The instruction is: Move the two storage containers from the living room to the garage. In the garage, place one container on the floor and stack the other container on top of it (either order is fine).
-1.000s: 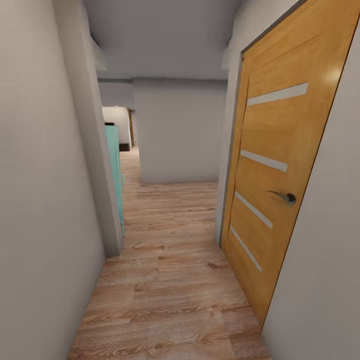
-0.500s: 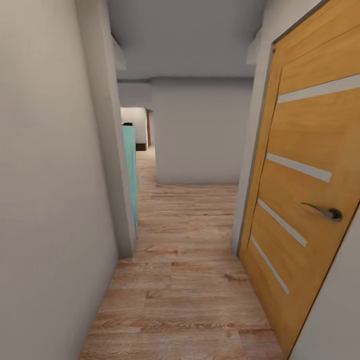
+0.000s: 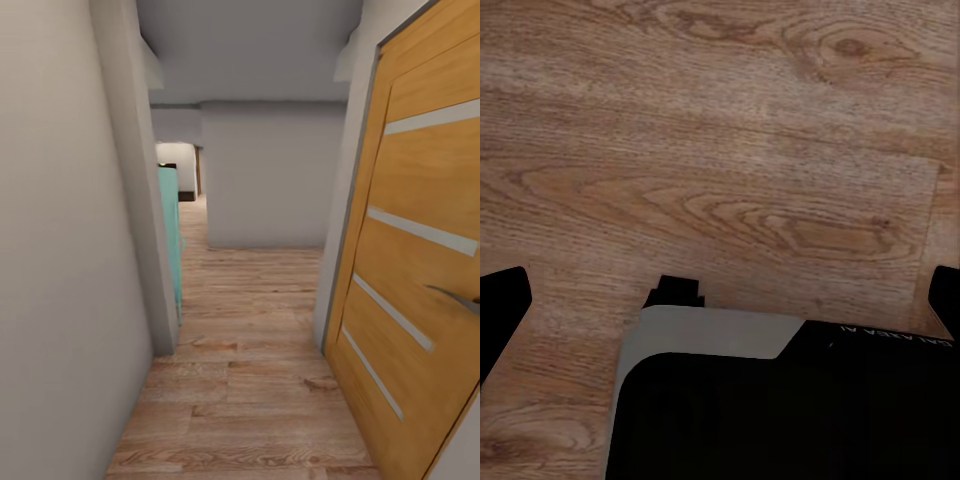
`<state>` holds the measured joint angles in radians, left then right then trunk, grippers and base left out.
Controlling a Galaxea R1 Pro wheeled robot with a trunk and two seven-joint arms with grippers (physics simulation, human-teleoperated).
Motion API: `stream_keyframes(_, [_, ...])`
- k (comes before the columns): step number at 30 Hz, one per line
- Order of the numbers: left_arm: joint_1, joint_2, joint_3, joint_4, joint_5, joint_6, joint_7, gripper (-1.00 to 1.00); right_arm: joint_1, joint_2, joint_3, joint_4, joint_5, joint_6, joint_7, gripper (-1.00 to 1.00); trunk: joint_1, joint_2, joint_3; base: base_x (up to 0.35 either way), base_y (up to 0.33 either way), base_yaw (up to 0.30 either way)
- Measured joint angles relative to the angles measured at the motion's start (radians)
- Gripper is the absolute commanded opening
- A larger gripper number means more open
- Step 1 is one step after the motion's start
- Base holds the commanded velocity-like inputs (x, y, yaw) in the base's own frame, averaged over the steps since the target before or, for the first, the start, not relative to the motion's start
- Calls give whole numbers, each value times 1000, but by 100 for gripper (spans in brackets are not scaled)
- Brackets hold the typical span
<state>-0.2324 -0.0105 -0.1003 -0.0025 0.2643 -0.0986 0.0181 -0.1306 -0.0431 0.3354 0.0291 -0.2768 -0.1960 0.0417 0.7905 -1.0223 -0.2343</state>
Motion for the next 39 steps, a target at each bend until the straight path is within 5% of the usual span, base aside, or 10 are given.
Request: stream_keyframes(39, [0,0,1,0,0,8,0,100,0,0,2,0,-1,3,1,100,0,0,0,322,0,0])
